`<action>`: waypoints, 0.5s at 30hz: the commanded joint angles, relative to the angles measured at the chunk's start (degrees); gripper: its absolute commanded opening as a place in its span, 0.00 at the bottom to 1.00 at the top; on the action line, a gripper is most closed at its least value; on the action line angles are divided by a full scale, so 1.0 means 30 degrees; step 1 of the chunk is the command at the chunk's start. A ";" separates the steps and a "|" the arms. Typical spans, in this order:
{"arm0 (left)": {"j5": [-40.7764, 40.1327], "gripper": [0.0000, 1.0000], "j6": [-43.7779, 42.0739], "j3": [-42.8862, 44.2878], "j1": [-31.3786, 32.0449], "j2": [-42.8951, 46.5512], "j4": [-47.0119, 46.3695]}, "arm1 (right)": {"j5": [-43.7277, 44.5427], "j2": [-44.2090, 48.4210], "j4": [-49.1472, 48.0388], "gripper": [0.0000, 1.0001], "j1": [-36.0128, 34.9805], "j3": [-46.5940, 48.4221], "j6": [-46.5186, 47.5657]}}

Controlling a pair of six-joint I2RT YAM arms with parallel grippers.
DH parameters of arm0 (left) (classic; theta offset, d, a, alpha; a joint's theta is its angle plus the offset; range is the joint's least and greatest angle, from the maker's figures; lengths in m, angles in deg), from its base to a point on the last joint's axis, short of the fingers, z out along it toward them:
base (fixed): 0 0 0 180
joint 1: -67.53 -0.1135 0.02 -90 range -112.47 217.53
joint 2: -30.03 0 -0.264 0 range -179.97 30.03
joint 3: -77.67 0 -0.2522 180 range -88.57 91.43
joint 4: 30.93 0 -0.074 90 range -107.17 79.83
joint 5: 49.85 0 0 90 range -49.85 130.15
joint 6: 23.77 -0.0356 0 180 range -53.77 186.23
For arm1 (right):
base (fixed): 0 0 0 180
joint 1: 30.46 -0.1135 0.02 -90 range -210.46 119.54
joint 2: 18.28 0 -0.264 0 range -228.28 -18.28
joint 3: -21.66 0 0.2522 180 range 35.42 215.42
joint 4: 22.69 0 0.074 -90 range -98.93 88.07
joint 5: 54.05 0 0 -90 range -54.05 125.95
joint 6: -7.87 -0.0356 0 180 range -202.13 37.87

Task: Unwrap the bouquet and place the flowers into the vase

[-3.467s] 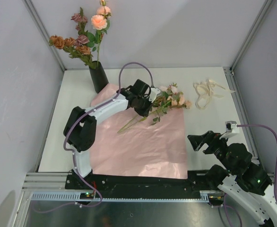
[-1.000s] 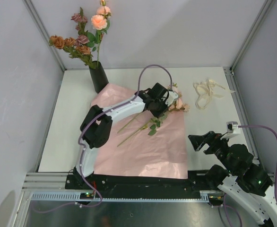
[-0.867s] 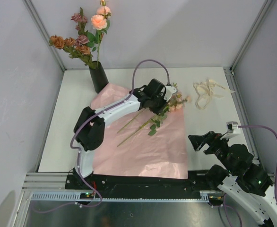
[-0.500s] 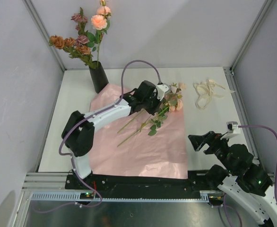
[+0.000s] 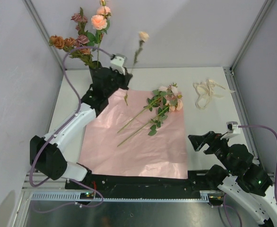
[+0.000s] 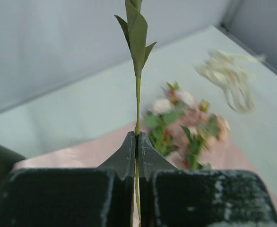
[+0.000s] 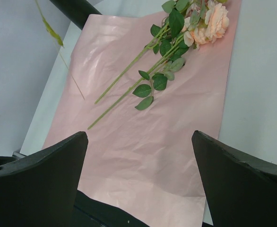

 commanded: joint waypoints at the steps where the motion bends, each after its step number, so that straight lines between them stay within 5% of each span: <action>1: -0.1678 0.00 -0.0712 -0.0224 -0.1742 0.1516 -0.3397 | 0.0321 -0.0187 -0.0537 0.99 -0.0095 -0.0008 0.0048; 15: -0.2878 0.00 -0.7089 0.2288 -0.5359 -0.0496 -1.1999 | 0.0454 -0.0711 -0.0102 0.99 -0.0085 0.0331 -0.0211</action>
